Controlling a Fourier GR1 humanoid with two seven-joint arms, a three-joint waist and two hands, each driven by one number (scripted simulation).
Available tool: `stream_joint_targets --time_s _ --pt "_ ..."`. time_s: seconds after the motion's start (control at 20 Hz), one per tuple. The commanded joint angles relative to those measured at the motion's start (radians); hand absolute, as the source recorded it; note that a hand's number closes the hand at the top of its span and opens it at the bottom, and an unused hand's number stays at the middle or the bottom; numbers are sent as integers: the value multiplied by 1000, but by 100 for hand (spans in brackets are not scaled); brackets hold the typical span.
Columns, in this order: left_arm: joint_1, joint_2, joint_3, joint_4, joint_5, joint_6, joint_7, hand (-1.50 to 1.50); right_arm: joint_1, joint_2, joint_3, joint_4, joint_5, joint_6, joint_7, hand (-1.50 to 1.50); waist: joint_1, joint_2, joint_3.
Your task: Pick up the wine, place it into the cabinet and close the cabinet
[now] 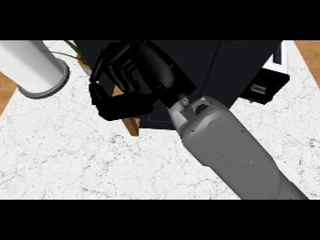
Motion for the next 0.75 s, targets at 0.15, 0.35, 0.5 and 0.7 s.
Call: stream_joint_targets --time_s 0.15,0.35,0.5,0.7 --pt "-85 -52 -123 15 -86 70 34 -150 -9 -81 -107 133 12 27 -90 150 -20 19 7" --pt "-140 -61 -148 13 -101 109 45 -150 -61 -124 -151 224 21 45 -156 150 -12 29 6" --pt "-171 -76 -160 57 -122 111 34 -150 -67 -142 -169 245 3 66 -171 150 -11 31 6" --pt "-215 -82 -192 79 -136 138 61 -150 -72 -136 -163 252 2 66 -180 150 -18 29 6"
